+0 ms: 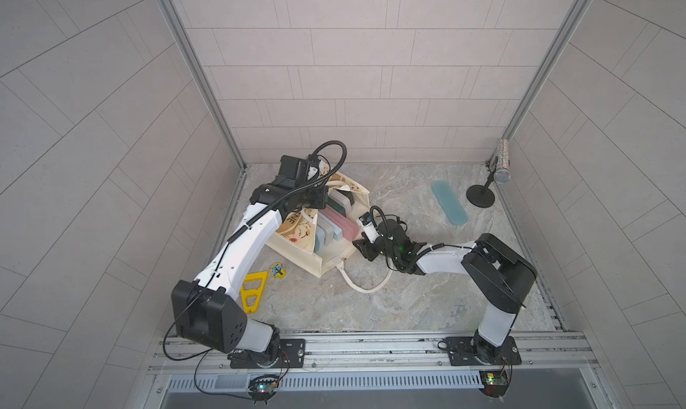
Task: Take out the pencil case from the canvas bag
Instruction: Pick up the pencil case from the canvas bag.
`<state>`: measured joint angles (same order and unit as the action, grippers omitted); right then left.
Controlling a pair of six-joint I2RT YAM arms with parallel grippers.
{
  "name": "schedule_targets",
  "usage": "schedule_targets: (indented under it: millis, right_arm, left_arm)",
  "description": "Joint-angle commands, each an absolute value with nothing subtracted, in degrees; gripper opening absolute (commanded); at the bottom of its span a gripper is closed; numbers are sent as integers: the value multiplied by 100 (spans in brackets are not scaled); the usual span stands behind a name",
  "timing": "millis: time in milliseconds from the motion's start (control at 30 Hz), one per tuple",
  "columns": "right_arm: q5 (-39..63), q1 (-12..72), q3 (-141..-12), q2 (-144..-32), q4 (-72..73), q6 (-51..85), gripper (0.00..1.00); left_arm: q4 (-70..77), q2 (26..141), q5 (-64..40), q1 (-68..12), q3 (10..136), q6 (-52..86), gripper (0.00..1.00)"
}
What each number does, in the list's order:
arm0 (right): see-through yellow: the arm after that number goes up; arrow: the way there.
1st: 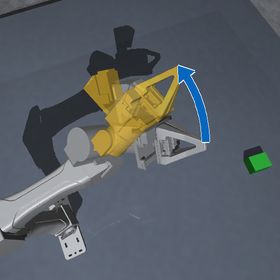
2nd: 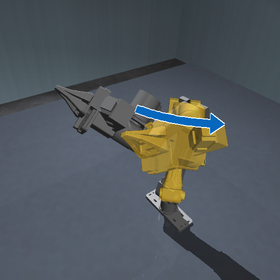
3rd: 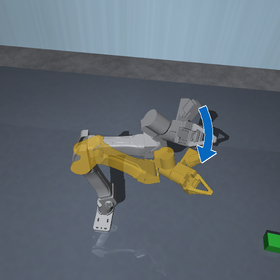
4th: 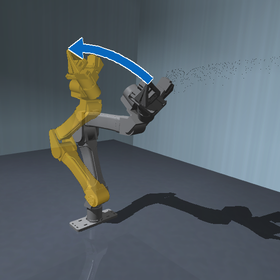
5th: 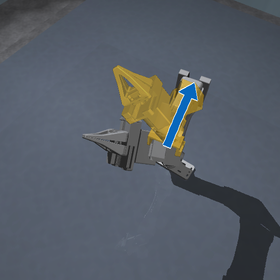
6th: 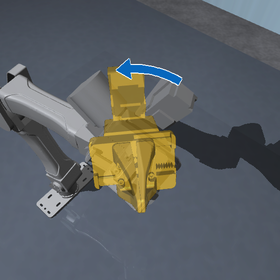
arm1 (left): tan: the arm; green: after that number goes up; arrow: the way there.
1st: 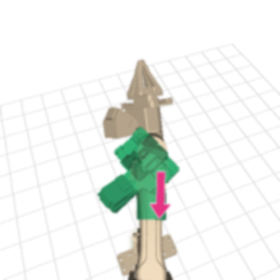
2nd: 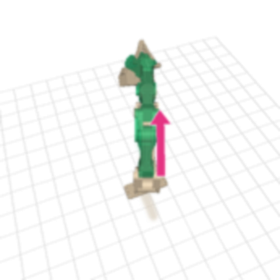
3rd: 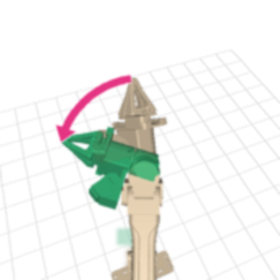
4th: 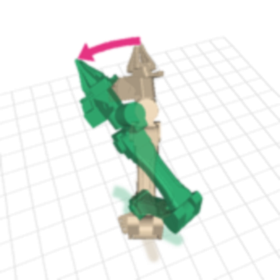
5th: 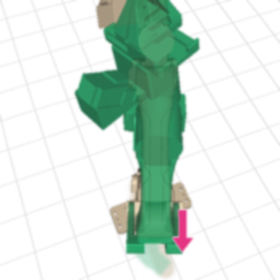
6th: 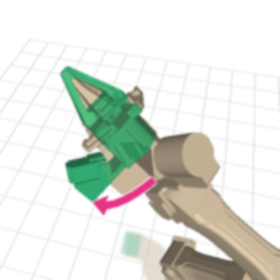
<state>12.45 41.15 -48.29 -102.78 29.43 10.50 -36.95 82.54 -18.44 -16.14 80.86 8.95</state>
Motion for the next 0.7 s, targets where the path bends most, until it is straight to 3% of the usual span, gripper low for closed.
schedule_targets:
  millis: [0, 400, 667]
  right_arm:
    - [1551, 3974, -4948, -10459, 3055, 964, 50]
    - [2054, 3977, -5623, -11060, 2934, 1120, 53]
    - [2151, 3973, -6071, -11320, 2803, 1129, 63]
  left_arm:
    - [-3362, 7960, -2026, -1563, 8084, 845, 0]
    - [-3326, 7954, -2184, -1477, 8059, 896, 0]
    - [-3322, 7943, -2224, -1459, 8051, 906, 0]
